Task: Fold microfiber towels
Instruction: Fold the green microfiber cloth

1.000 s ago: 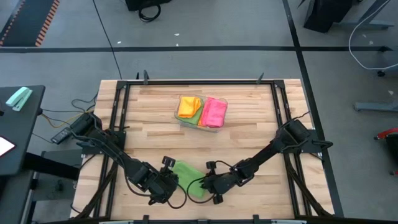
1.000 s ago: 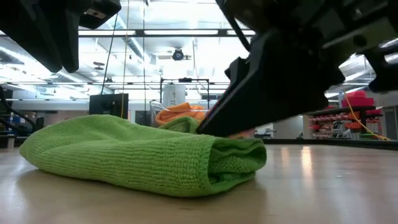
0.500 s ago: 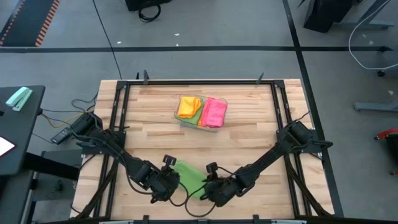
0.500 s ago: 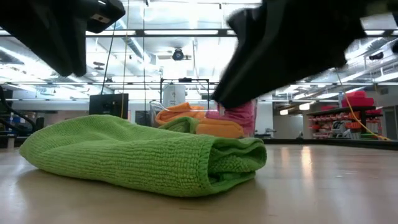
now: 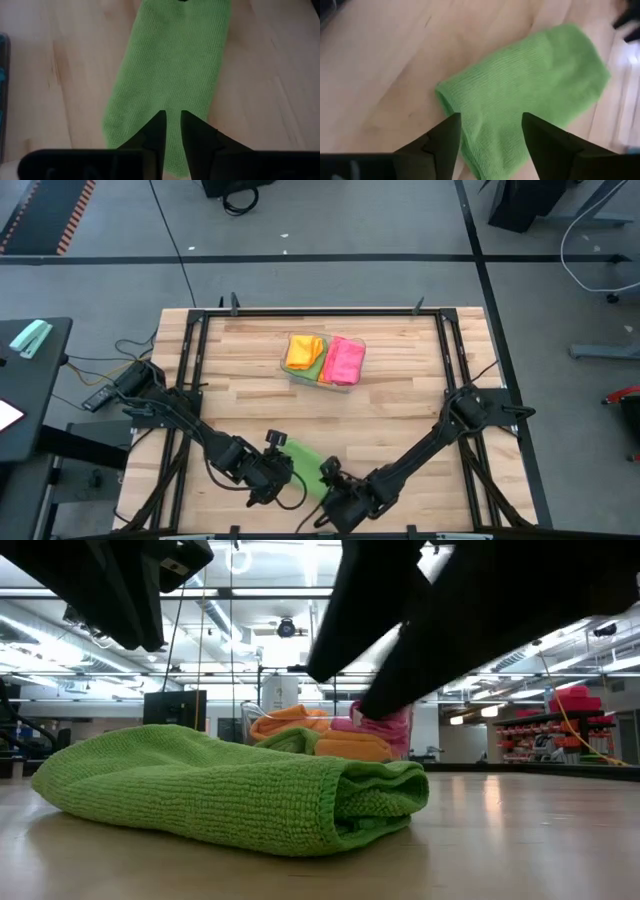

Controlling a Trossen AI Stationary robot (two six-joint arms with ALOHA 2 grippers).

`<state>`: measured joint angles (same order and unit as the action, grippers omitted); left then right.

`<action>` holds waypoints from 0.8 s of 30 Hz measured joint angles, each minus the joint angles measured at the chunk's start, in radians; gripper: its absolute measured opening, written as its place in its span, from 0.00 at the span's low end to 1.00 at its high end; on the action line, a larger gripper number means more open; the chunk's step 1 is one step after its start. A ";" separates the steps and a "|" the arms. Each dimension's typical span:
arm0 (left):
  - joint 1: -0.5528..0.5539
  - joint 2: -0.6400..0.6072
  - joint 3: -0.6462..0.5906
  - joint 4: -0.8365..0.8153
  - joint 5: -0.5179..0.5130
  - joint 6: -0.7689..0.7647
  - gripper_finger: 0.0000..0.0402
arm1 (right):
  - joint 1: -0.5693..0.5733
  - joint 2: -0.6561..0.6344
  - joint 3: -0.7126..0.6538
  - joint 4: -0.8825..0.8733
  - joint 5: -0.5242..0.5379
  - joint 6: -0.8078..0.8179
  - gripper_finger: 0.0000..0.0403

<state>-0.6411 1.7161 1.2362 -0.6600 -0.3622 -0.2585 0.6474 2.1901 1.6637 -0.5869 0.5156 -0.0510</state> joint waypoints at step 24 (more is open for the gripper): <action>0.068 0.216 0.000 -0.030 -0.019 -0.097 0.14 | 0.001 0.065 -0.053 0.030 0.003 -0.336 0.55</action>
<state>-0.5732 1.9316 1.2362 -0.6897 -0.3813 -0.3553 0.6479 2.2551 1.6103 -0.5569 0.5182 -0.3871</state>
